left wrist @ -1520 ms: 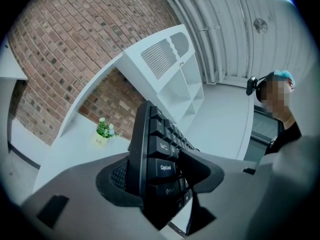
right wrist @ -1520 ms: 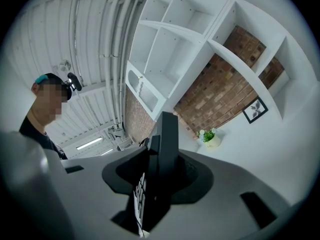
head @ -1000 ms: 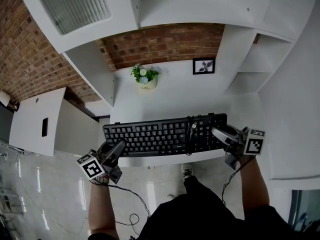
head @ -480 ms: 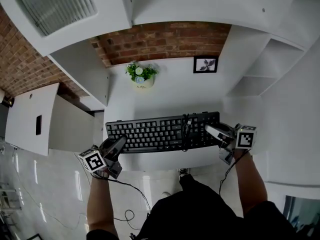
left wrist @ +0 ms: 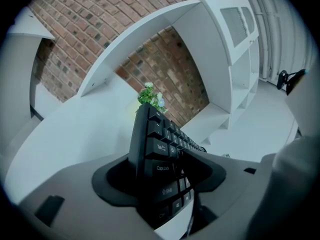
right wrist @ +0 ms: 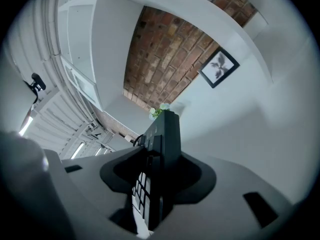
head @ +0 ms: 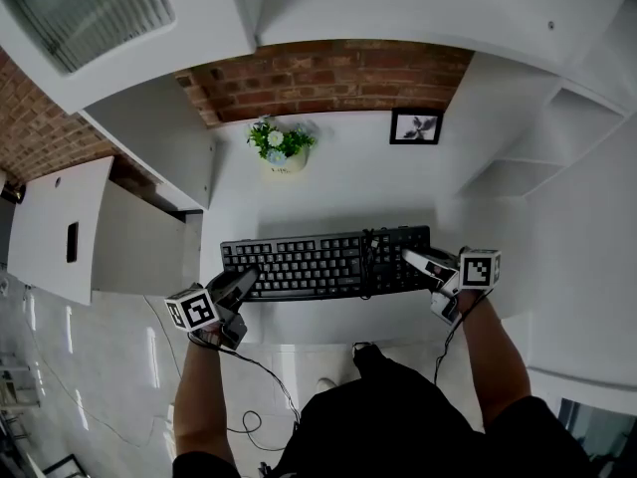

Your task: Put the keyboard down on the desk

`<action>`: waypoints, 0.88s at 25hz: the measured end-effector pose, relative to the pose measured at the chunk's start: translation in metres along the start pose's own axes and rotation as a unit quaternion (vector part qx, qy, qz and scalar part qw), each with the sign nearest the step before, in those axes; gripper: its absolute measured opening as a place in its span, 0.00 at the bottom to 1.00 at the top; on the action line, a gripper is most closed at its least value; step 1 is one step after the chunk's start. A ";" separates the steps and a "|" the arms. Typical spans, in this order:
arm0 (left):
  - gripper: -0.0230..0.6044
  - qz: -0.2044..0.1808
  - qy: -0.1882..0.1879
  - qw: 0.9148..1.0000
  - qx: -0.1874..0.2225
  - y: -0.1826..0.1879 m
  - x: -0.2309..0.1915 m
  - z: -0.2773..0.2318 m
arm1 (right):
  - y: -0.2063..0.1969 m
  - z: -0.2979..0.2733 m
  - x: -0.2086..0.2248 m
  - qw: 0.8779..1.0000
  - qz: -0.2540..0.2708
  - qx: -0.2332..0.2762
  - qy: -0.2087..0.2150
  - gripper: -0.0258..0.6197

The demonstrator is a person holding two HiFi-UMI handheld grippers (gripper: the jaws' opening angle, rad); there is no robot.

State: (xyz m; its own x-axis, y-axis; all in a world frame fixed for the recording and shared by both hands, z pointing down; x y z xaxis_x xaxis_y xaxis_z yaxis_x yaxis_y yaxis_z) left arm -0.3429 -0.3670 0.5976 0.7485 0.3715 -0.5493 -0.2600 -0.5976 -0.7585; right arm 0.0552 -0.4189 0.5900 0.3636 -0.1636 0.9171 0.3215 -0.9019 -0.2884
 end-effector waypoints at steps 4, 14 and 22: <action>0.52 0.009 0.020 0.999 -0.024 -0.012 -0.012 -0.011 | 0.001 -0.010 0.011 1.000 -0.019 -0.009 -0.003 0.33; 0.54 0.032 0.066 0.994 -0.080 -0.035 -0.030 -0.033 | -0.005 -0.022 0.057 0.996 -0.067 -0.015 -0.054 0.34; 0.57 0.002 0.112 0.988 -0.110 -0.045 -0.036 -0.040 | -0.010 -0.022 0.080 0.989 -0.045 -0.029 -0.134 0.40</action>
State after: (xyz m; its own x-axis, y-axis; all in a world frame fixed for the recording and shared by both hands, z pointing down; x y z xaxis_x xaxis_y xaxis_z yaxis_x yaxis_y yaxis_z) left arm -0.3340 -0.3816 0.6660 0.8705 0.2173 -0.4415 -0.1423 -0.7477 -0.6486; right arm 0.0621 -0.4316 0.6727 0.5575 0.0241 0.8299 0.3161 -0.9304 -0.1853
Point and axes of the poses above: the fingertips, and each gripper's own axes: z backward along the fingers, x to its right, y out of its top, the point moved 3 cm from there along z, backward along the fingers, and after that the axes turned 13 degrees about -z, right-handed, at the moved point
